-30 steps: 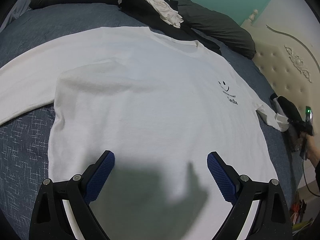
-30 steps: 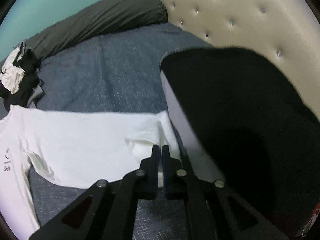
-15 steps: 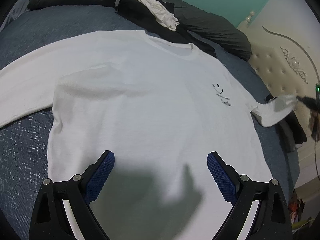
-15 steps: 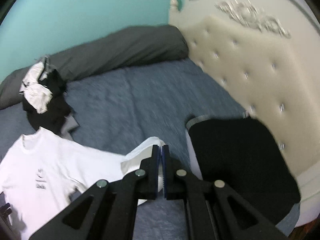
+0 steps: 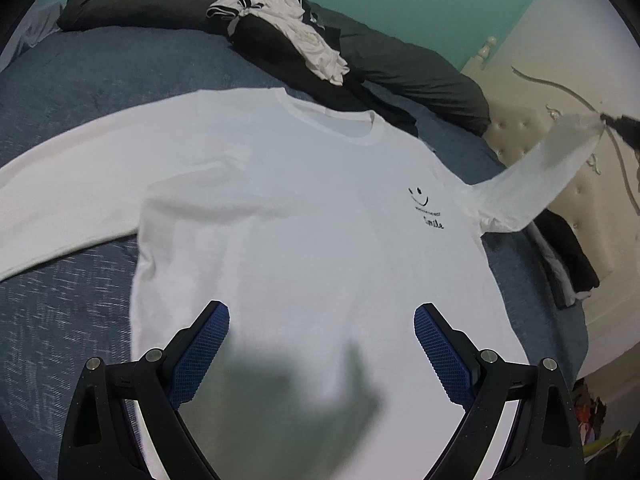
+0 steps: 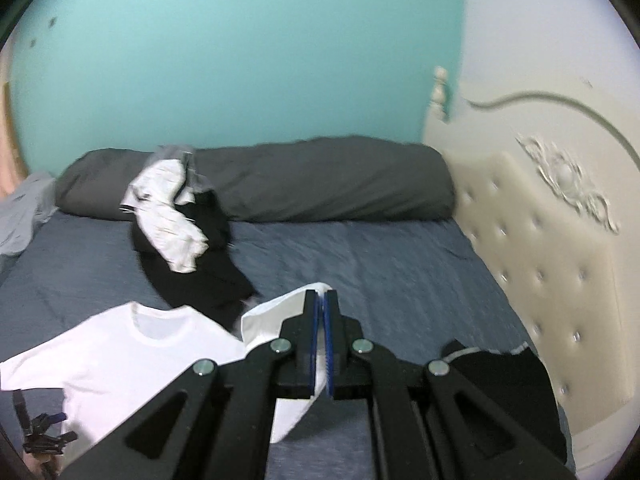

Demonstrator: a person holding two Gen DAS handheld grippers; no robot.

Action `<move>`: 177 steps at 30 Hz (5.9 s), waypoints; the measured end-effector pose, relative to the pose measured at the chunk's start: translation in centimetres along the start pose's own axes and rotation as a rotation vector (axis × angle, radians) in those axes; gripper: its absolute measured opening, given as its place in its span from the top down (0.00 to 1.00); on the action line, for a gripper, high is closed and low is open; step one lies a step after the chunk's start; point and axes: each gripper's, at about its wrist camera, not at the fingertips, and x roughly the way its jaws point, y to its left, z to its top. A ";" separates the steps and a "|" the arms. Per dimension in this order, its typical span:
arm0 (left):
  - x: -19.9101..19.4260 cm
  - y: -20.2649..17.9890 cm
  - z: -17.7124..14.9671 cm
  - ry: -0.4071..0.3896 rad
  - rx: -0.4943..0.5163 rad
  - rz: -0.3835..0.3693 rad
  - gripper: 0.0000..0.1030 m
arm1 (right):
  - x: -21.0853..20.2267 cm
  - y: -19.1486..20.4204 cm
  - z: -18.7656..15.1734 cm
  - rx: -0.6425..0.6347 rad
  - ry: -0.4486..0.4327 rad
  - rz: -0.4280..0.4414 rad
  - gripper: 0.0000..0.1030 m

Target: Fold clothes

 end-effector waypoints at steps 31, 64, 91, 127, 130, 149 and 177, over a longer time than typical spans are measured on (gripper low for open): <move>-9.1 3.6 -4.8 -0.076 -0.024 0.104 0.06 | 3.3 33.0 -22.2 -0.192 0.350 0.586 0.98; -2.5 -0.6 -4.9 0.040 0.092 0.061 0.06 | 6.8 19.3 -33.1 0.320 0.345 0.595 0.67; 1.5 -3.9 -5.9 0.117 0.178 0.131 0.00 | 9.8 16.2 -35.3 0.415 0.250 0.595 0.66; 3.4 -5.4 -6.8 0.232 0.137 0.155 0.51 | 9.0 12.3 -33.8 0.519 0.182 0.628 0.66; 3.7 -5.4 -6.7 0.241 0.144 0.158 0.53 | 9.2 12.0 -33.8 0.535 0.183 0.631 0.66; 1.5 -5.4 -5.3 0.173 0.150 0.134 0.97 | 9.4 11.7 -33.8 0.556 0.183 0.638 0.66; -0.8 2.5 -1.4 0.182 -0.019 0.238 0.84 | 10.3 11.6 -34.0 0.577 0.205 0.636 0.66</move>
